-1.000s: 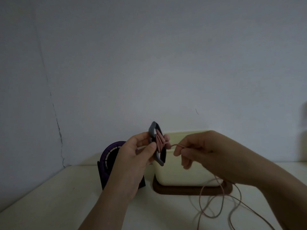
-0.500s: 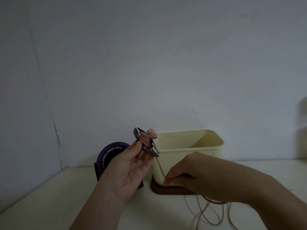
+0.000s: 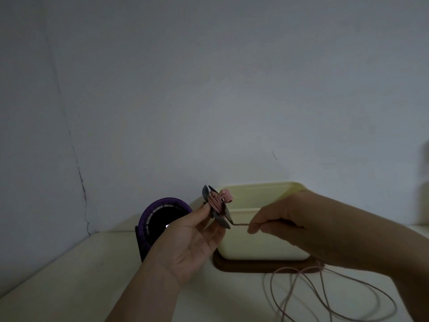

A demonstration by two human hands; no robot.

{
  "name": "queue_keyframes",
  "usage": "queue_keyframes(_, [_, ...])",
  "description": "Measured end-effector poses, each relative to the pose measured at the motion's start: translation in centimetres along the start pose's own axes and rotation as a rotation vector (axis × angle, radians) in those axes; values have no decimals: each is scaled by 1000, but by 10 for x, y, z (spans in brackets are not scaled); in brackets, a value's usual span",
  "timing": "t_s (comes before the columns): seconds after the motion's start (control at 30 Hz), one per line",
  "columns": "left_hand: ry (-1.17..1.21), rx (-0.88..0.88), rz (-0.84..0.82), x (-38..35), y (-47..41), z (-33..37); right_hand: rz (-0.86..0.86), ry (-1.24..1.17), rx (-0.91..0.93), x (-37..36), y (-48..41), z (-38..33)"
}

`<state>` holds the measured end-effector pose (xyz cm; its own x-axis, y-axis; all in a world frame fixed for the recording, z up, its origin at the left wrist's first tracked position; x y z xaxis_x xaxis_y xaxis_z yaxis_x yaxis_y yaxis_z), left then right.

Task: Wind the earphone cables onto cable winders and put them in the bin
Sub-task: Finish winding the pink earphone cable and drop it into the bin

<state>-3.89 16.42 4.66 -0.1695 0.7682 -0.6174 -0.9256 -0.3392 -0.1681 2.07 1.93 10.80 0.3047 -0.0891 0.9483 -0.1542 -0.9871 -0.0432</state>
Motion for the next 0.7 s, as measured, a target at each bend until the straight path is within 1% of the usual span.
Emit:
queue_keyframes(0.13, [-68, 6, -3, 2, -2, -2, 51, 26, 29, -1, -1, -3])
queue_keyframes(0.3, [-222, -17, 16, -2, -1, -5, -30, 66, 33, -8, -4, -8])
queue_keyframes(0.4, [-315, -34, 14, -7, 1, -5, -27, 61, 42, -9, -5, -8])
queue_keyframes(0.57, [-471, -77, -10, -15, 3, -3, 86, 38, 11, 1, -1, -2])
queue_keyframes(0.7, [-545, -107, -63, -18, 4, -1, 241, -38, -71, 17, 4, 21])
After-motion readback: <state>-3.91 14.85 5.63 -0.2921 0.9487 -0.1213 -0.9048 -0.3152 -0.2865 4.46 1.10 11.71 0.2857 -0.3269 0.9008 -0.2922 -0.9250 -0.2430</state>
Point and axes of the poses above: each hand's wrist, its own y-axis away from the middle knuckle, its own x-axis out of the back of the hand, z = x × y, the point moved 6 cm from there along -y, towards the middle knuckle, and after that the axes turned 15 degrees about -z, right-handed, at the moved point
